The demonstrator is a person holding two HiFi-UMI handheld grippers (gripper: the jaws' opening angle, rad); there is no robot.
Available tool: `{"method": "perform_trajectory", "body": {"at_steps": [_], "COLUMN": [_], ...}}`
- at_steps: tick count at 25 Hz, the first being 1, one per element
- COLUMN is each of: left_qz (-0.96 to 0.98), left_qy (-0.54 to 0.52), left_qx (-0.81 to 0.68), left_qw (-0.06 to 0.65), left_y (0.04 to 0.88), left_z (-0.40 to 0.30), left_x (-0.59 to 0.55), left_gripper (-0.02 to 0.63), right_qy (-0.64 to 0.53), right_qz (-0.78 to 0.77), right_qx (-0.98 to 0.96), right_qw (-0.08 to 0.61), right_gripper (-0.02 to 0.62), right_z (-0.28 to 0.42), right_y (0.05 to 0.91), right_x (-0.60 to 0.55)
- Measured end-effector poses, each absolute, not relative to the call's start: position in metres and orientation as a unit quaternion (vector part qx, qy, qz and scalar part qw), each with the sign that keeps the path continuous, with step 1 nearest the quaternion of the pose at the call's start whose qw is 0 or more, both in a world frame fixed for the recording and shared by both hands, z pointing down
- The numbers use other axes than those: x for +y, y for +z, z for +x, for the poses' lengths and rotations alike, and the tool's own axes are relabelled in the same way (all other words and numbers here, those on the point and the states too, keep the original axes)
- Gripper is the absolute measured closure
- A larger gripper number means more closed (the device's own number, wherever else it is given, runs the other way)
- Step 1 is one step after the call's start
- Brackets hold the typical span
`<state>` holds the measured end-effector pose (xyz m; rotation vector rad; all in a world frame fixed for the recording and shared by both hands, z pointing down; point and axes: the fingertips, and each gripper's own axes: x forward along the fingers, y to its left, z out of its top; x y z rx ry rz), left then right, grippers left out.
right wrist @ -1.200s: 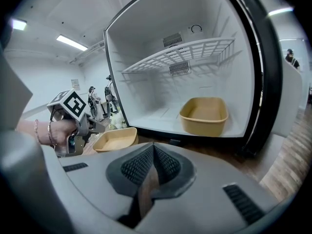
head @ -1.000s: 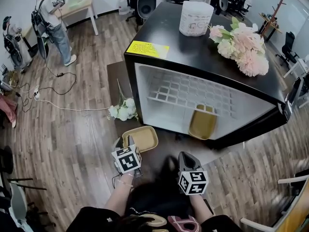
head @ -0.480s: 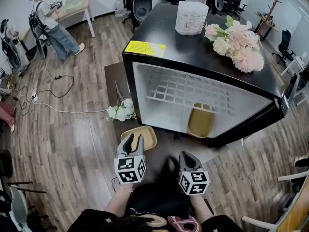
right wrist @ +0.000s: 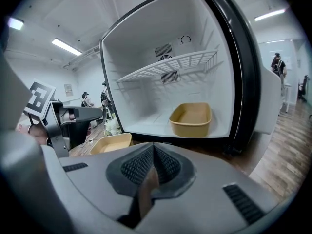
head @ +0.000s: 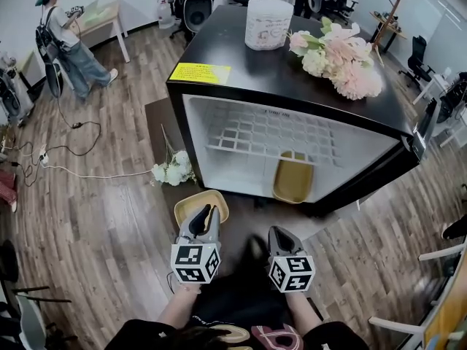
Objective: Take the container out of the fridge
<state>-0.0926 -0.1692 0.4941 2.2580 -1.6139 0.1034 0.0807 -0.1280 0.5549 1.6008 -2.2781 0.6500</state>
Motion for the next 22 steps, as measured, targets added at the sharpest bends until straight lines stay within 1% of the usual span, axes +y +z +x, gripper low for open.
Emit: {"method": "perform_trajectory", "body": {"at_steps": [7,13,18,20,22], "left_qz": [0.795,0.800,0.803,0.805,0.807], "left_qy": [0.031,0.029,0.029,0.036,0.047], "left_qx": [-0.573,-0.566,-0.561,-0.558,-0.555], "left_qw": [0.197,0.197,0.198,0.198,0.194], "left_y": [0.499,0.502,0.505,0.508,0.511], "left_z": [-0.090,-0.087,-0.085,-0.083,-0.082], "left_x": [-0.165,-0.160,-0.157,-0.155,-0.154], "left_gripper": [0.592,0.597,0.598,0.598,0.598], "right_qy": [0.228,0.230,0.257,0.268,0.283], "right_qz": [0.580,0.641,0.690,0.695,0.697], "right_qx": [-0.771,-0.724,-0.672,-0.664,-0.656], "right_qw": [0.130,0.110,0.074,0.065,0.054], "right_gripper": [0.588,0.588,0.586,0.513,0.459], "right_z": [0.095,0.134,0.170,0.178,0.184], "right_y": [0.551,0.537,0.529,0.528,0.527], "right_x": [-0.131,-0.147,-0.162,-0.172,-0.182]}}
